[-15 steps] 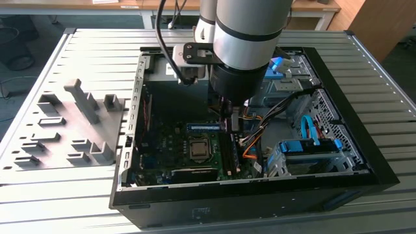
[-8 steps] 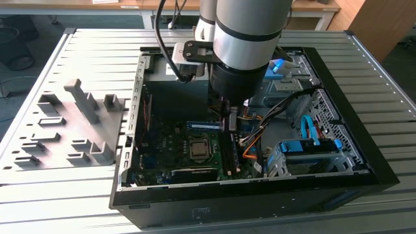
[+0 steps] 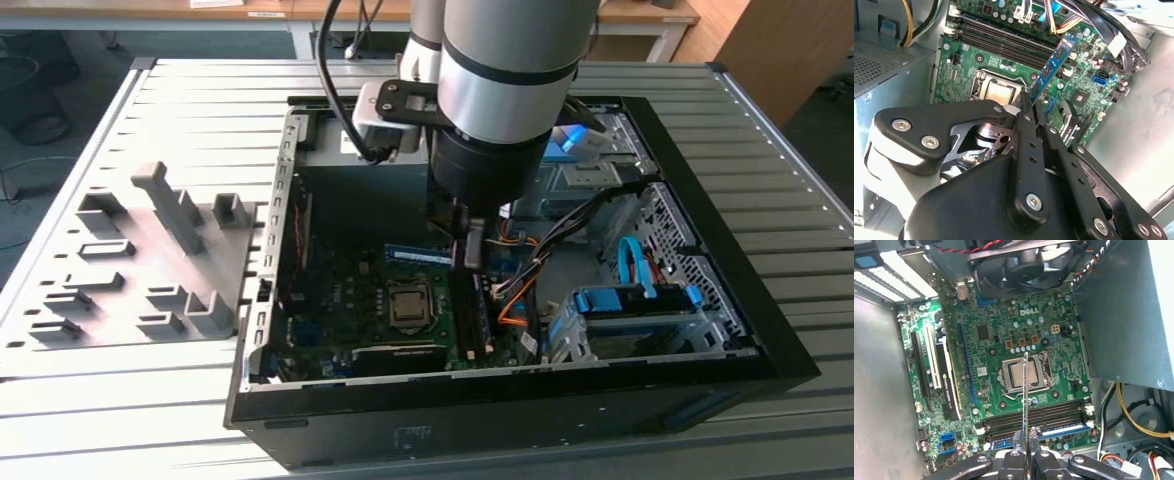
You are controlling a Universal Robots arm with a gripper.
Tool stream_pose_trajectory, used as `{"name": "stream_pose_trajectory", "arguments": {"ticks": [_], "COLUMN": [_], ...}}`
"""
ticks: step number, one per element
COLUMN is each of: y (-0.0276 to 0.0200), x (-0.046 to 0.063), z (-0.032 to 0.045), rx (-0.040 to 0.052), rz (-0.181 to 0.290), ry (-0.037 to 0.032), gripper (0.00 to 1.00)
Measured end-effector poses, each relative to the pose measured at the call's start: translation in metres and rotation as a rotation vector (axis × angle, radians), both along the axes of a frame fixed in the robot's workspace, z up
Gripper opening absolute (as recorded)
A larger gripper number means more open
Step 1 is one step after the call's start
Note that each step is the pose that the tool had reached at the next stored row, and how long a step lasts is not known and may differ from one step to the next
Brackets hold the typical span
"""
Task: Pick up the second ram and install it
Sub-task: 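Insert the second ram into the second slot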
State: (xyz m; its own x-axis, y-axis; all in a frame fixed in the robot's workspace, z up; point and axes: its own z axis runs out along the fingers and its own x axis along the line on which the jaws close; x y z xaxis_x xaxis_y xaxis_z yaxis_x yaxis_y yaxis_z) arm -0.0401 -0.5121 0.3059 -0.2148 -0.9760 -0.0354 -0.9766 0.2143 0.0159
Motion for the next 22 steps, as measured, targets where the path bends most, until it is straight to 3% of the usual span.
{"name": "stream_pose_trajectory", "arguments": {"ticks": [22], "y": [0.0], "x": [0.0], "z": [-0.0002], "rx": [0.0], "rz": [-0.164], "ry": [0.0], "gripper": [0.14]}}
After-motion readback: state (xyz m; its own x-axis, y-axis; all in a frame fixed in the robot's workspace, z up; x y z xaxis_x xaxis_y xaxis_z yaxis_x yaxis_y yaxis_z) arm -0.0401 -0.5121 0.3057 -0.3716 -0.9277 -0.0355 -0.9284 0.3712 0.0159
